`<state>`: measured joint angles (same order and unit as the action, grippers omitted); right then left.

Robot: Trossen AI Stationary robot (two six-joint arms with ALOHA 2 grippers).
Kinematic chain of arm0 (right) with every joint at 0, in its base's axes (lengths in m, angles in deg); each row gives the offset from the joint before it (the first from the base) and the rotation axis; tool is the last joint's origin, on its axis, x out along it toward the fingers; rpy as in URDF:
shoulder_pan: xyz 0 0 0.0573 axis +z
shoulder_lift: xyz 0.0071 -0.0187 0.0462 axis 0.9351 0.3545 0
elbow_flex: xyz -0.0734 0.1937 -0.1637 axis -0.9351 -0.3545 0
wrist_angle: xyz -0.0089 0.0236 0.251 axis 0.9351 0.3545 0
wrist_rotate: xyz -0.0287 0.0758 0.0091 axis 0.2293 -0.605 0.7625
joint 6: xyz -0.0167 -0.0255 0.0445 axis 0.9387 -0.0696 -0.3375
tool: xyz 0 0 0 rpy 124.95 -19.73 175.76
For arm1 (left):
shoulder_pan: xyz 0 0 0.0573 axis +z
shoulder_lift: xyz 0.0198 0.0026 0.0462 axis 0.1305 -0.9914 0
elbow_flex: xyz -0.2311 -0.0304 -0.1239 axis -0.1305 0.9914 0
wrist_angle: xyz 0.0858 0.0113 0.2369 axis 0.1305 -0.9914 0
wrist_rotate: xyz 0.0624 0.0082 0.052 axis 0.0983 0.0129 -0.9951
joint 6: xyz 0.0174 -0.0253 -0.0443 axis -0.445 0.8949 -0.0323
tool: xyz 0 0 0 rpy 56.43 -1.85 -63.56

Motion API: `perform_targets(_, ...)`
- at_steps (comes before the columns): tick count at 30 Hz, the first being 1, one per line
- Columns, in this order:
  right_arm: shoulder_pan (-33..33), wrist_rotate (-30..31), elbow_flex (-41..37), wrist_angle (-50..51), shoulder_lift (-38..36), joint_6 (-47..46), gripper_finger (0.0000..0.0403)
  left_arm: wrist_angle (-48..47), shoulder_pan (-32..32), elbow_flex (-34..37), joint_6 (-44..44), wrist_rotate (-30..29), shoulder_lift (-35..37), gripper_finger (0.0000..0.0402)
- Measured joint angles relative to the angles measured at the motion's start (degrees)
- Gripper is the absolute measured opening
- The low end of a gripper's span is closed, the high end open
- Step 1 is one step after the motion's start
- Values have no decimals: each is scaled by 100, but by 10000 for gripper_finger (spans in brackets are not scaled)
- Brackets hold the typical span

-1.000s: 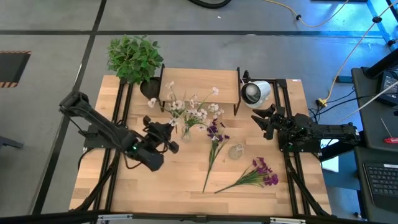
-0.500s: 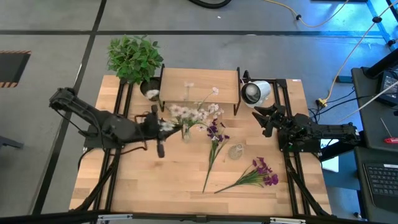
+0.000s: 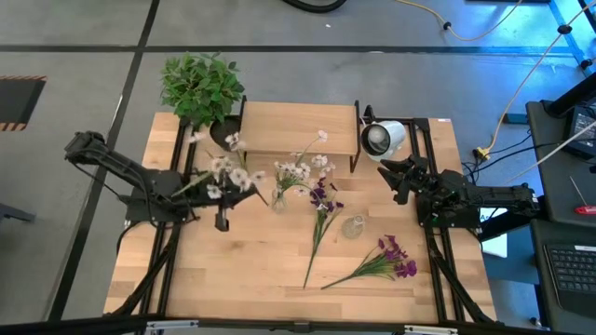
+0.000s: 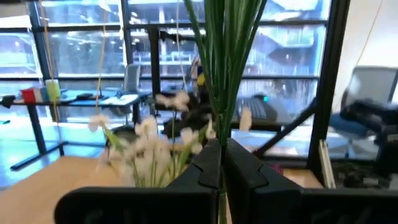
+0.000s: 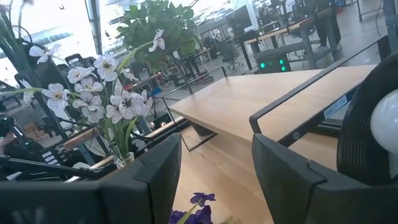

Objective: Pick and place flowers into a vace then onto a shelf
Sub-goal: Put the white flowers into the left transparent vase

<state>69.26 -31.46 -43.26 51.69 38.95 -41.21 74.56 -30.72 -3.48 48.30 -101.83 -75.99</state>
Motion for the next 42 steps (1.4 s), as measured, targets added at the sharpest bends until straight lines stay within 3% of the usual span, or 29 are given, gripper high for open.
perform_targets(17,1,-2,0,13,0,-20,198,1555,521,1257,-252,-161,-126,3)
perform_targets(32,0,203,0,18,0,-10,198,2643,651,1382,-256,-487,-1277,3)
perform_targets(42,1,201,0,28,0,4,198,2718,853,1382,-12,-534,-1826,3)
